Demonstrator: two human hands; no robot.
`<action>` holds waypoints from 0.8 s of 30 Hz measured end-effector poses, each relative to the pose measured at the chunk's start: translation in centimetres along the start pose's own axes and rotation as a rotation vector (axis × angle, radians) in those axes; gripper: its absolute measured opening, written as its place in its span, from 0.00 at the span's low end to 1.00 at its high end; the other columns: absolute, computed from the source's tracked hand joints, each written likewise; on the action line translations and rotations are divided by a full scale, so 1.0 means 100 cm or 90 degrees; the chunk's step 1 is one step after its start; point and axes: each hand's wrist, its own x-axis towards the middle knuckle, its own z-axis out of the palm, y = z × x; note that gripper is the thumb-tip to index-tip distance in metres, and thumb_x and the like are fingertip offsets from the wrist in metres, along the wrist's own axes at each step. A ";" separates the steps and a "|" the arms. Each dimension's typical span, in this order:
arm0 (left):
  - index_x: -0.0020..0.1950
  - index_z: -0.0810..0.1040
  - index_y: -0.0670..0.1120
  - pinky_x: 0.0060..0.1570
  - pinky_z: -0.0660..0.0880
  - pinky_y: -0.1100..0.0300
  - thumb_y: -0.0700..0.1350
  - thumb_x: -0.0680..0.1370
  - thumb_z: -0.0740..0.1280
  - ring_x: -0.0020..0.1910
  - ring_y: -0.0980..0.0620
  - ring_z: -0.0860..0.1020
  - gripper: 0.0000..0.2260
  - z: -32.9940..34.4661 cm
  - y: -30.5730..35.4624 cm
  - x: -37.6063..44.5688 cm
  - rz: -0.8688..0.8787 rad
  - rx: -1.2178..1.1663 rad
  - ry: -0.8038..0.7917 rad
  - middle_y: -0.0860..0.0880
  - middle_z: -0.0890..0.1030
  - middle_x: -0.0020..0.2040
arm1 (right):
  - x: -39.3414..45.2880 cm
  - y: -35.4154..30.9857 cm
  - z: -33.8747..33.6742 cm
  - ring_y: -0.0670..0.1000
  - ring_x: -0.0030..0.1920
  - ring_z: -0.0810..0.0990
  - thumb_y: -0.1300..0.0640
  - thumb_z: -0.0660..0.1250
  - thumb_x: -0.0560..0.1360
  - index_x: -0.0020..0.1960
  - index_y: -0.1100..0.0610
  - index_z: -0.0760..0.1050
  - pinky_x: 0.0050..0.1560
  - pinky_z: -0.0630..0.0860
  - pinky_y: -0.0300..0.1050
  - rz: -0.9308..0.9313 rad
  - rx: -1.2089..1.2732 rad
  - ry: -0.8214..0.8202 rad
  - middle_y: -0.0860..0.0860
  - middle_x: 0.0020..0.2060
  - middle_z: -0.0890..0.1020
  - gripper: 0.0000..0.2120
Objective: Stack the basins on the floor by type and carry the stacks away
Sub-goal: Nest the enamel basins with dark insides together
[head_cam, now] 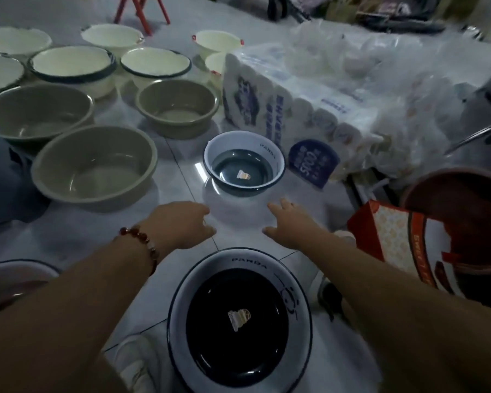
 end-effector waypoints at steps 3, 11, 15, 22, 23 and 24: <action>0.77 0.62 0.56 0.67 0.67 0.51 0.63 0.80 0.59 0.72 0.47 0.69 0.27 -0.012 -0.007 0.024 -0.020 -0.033 0.023 0.51 0.69 0.74 | 0.058 -0.003 0.007 0.61 0.76 0.57 0.38 0.61 0.78 0.79 0.52 0.53 0.74 0.59 0.58 0.010 -0.003 -0.042 0.58 0.79 0.55 0.36; 0.75 0.65 0.55 0.66 0.69 0.52 0.62 0.80 0.59 0.70 0.47 0.70 0.26 -0.002 -0.007 0.118 -0.037 -0.104 -0.011 0.51 0.71 0.73 | 0.232 -0.016 0.042 0.61 0.77 0.57 0.40 0.63 0.78 0.80 0.53 0.52 0.73 0.60 0.57 0.021 0.033 -0.072 0.57 0.79 0.53 0.37; 0.74 0.66 0.55 0.62 0.69 0.54 0.62 0.80 0.59 0.68 0.48 0.71 0.24 0.013 0.000 0.151 -0.037 -0.119 -0.026 0.51 0.72 0.71 | 0.280 -0.012 0.077 0.63 0.77 0.55 0.44 0.63 0.78 0.80 0.53 0.49 0.74 0.59 0.58 0.060 0.074 -0.064 0.56 0.79 0.52 0.37; 0.77 0.61 0.57 0.68 0.66 0.55 0.64 0.80 0.58 0.73 0.50 0.67 0.27 0.018 -0.015 0.171 -0.051 -0.131 -0.128 0.54 0.67 0.76 | 0.305 -0.004 0.091 0.65 0.76 0.55 0.41 0.61 0.77 0.77 0.54 0.58 0.73 0.59 0.60 0.091 0.064 -0.081 0.54 0.74 0.64 0.33; 0.77 0.61 0.57 0.68 0.65 0.55 0.64 0.80 0.58 0.73 0.50 0.67 0.27 0.017 -0.017 0.171 -0.052 -0.137 -0.133 0.54 0.66 0.76 | 0.307 -0.003 0.089 0.64 0.74 0.59 0.40 0.60 0.77 0.73 0.55 0.64 0.72 0.61 0.59 0.091 0.055 -0.082 0.55 0.71 0.69 0.30; 0.77 0.61 0.58 0.68 0.65 0.55 0.63 0.80 0.58 0.73 0.50 0.67 0.27 0.017 -0.017 0.172 -0.051 -0.142 -0.138 0.54 0.66 0.76 | 0.309 -0.001 0.087 0.64 0.72 0.63 0.38 0.58 0.78 0.70 0.55 0.70 0.70 0.63 0.59 0.099 0.054 -0.080 0.56 0.68 0.72 0.28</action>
